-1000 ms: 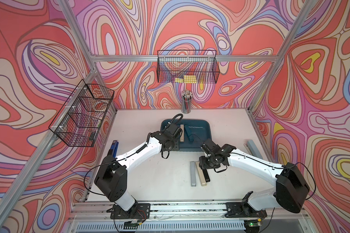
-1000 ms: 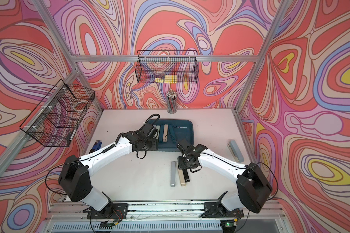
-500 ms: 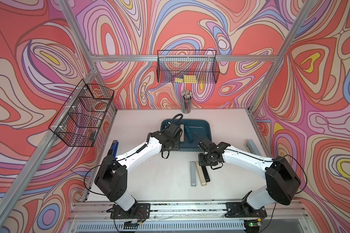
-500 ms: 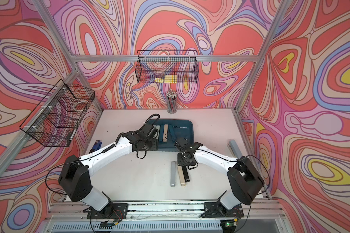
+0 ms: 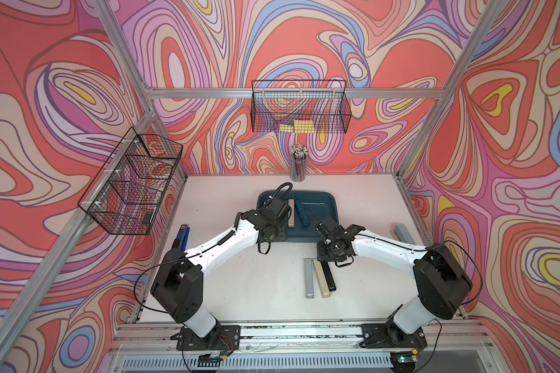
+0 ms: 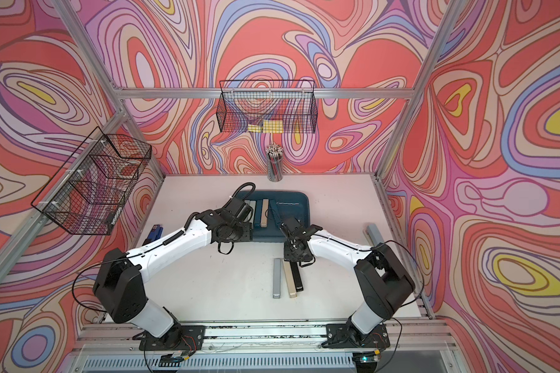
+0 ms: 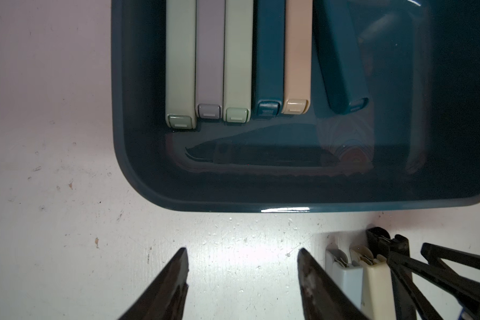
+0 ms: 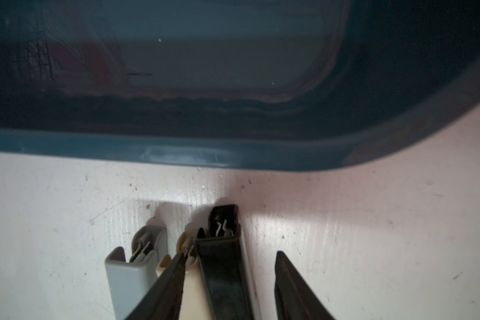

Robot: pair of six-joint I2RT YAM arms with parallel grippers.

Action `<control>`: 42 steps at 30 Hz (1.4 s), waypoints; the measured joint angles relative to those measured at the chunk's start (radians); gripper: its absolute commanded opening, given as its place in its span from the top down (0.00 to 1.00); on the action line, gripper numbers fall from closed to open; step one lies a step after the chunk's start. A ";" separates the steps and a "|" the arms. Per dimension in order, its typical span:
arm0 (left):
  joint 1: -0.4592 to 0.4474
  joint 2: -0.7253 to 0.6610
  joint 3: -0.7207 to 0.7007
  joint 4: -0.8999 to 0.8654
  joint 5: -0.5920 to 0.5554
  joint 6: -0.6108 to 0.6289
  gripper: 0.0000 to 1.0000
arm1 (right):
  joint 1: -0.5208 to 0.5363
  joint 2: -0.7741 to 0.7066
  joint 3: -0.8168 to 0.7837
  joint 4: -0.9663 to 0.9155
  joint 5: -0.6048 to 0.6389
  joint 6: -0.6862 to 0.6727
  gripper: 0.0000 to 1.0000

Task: Put the pruning pliers into the storage box
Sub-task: Pick up the pruning pliers from the center of the board.

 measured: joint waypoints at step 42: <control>0.000 -0.004 0.003 -0.006 0.000 0.000 0.37 | -0.027 0.049 -0.066 0.041 -0.025 -0.024 0.72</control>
